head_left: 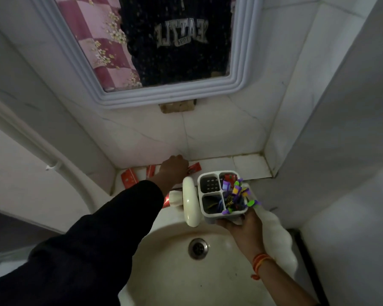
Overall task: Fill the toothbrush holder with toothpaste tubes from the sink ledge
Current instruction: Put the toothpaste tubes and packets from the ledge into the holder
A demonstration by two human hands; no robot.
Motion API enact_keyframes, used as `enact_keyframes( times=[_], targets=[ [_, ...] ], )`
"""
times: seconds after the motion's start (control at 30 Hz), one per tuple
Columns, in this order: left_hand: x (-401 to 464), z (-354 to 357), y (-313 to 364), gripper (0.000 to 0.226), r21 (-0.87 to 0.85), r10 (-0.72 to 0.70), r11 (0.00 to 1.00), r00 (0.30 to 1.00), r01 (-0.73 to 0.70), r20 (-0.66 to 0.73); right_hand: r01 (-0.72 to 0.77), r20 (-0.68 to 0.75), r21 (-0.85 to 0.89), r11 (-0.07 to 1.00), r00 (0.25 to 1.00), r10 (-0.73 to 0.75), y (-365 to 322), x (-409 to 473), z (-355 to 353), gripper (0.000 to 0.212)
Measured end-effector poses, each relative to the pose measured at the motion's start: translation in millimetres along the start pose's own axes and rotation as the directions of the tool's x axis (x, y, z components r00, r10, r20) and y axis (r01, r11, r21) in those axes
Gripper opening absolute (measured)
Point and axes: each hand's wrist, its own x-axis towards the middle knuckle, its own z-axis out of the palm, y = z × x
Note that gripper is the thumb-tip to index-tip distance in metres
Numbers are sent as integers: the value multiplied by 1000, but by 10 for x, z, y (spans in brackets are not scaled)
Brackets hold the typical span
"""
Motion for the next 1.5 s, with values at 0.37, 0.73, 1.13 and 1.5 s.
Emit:
enact_keyframes(
  times=[0.37, 0.73, 1.13, 1.5],
  targets=[
    [-633, -1033, 376, 33, -612, 11, 726, 894, -315, -447, -48, 56, 3, 999, 997, 48, -120, -41, -46, 69],
    [-732, -963, 851, 23, -511, 254, 796, 945, -326, -208, 6, 36, -68, 998, 999, -3, -126, -41, -58, 81],
    [-654, -991, 586, 15, -670, 122, 720, 984, -179, -133, -43, 45, -18, 999, 998, 44, -47, -5, -39, 85],
    [-360, -265, -347, 42, -325, -262, 905, 961, 275, 83, 15, 49, -19, 1000, 999, -14, -42, 9, -24, 64]
  ],
)
